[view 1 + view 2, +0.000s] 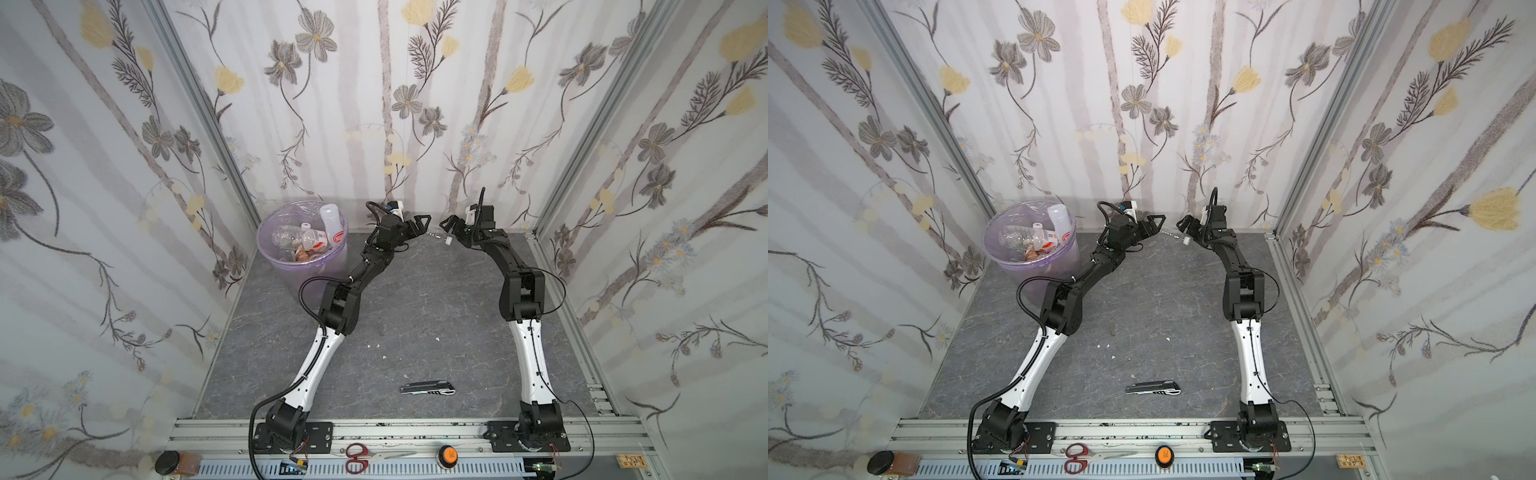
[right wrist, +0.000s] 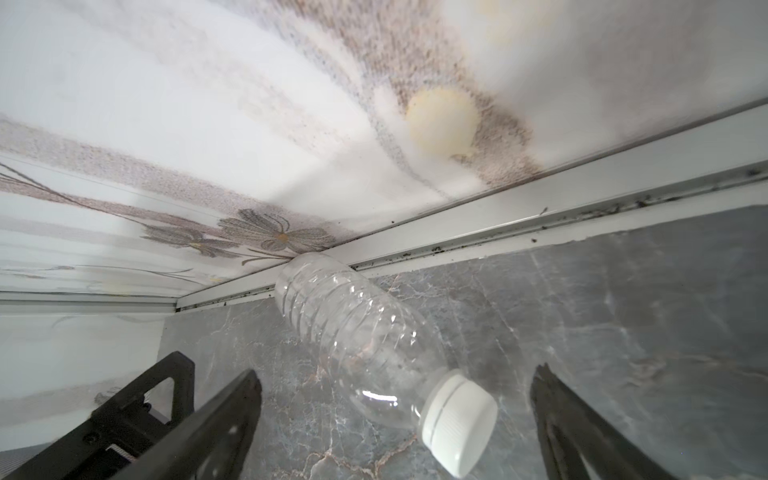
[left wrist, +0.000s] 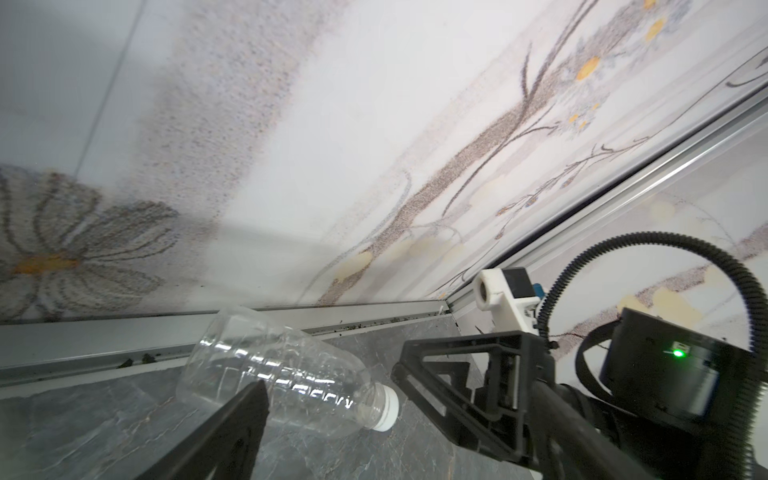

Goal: Throw the plastic bottles in the bin

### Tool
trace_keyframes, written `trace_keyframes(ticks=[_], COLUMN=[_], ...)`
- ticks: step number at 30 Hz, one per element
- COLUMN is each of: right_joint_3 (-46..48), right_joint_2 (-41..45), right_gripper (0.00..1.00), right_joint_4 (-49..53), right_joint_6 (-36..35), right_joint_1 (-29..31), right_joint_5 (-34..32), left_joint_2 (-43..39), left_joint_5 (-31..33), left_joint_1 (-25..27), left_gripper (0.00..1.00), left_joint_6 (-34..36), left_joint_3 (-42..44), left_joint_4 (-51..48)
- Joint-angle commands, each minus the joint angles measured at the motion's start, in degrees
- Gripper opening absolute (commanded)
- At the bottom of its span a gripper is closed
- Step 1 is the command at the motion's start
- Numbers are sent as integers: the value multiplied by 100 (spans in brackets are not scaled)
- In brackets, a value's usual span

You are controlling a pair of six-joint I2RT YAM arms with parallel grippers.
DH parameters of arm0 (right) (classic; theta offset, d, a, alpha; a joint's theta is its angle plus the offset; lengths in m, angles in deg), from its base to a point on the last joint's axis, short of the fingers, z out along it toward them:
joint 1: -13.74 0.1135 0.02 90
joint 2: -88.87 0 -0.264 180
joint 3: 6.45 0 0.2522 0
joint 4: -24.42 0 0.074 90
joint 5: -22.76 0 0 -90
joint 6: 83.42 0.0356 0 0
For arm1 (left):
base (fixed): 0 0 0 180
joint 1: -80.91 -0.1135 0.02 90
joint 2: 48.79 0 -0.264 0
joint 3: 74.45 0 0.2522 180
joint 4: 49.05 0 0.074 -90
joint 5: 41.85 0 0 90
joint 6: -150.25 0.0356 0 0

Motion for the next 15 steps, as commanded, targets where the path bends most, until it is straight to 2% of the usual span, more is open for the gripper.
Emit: trace_keyframes(ticks=[1, 7, 15], right_joint_3=[-103, -103, -79], right_joint_2=[-92, -210, -181], right_gripper=[100, 100, 100], right_joint_4=[-488, -680, -538], right_joint_6=[283, 427, 249], right_joint_1=[48, 65, 170], right_joint_5=[225, 273, 556], left_joint_2=[-186, -205, -151], left_joint_5=[-145, -244, -283], left_joint_1=[-15, -103, -249], left_gripper=[100, 100, 100], left_joint_6=[64, 49, -59], left_joint_3=[118, 272, 314], left_joint_4=[232, 235, 226])
